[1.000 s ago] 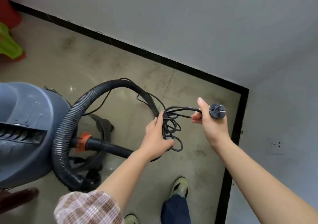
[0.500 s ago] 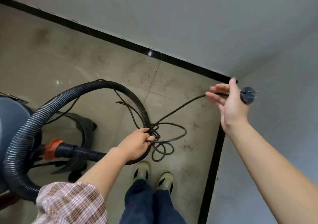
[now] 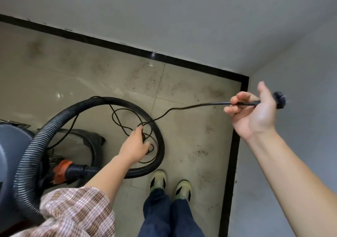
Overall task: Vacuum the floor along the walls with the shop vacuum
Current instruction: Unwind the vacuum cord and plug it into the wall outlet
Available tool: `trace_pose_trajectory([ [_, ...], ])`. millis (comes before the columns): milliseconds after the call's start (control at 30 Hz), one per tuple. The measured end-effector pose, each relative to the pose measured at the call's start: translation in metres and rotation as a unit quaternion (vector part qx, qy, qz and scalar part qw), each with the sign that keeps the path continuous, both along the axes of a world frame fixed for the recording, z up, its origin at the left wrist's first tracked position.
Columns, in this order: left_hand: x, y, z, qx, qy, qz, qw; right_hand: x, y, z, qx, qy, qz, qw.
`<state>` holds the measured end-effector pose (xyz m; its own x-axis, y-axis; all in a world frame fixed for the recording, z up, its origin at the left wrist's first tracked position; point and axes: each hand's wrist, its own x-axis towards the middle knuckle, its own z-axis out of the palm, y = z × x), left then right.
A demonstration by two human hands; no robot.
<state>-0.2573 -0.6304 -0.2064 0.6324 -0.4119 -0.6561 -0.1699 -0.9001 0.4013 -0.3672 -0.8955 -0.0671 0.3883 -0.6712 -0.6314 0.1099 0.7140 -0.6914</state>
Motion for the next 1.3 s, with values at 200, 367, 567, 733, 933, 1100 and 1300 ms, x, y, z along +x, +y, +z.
trace_pose_trajectory([
  [200,-0.006,-0.056,0.011,-0.074,-0.029,-0.083,0.993,-0.026,0.002,0.01,0.097,-0.086,0.132,0.983],
  [367,0.022,-0.083,0.06,-0.048,-0.048,-0.009,0.998,-0.059,-0.03,0.0,0.059,0.071,0.019,0.995],
  [567,0.08,-0.138,0.158,-0.201,-0.384,-0.098,0.896,-0.074,-0.034,-0.03,0.138,0.091,-0.098,0.981],
  [733,0.066,-0.175,0.154,-0.083,-0.251,-0.232,0.936,-0.095,-0.043,-0.055,0.126,0.194,-0.127,0.964],
  [933,-0.005,-0.173,0.038,0.091,0.143,-0.333,0.928,-0.144,-0.059,-0.11,0.122,0.284,-0.108,0.945],
  [1100,-0.059,-0.221,-0.035,0.056,0.174,-0.359,0.915,-0.174,-0.09,-0.175,0.072,0.351,-0.021,0.933],
  [1300,-0.11,-0.267,-0.103,-0.033,0.162,-0.338,0.926,-0.2,-0.113,-0.246,0.084,0.296,-0.119,0.944],
])
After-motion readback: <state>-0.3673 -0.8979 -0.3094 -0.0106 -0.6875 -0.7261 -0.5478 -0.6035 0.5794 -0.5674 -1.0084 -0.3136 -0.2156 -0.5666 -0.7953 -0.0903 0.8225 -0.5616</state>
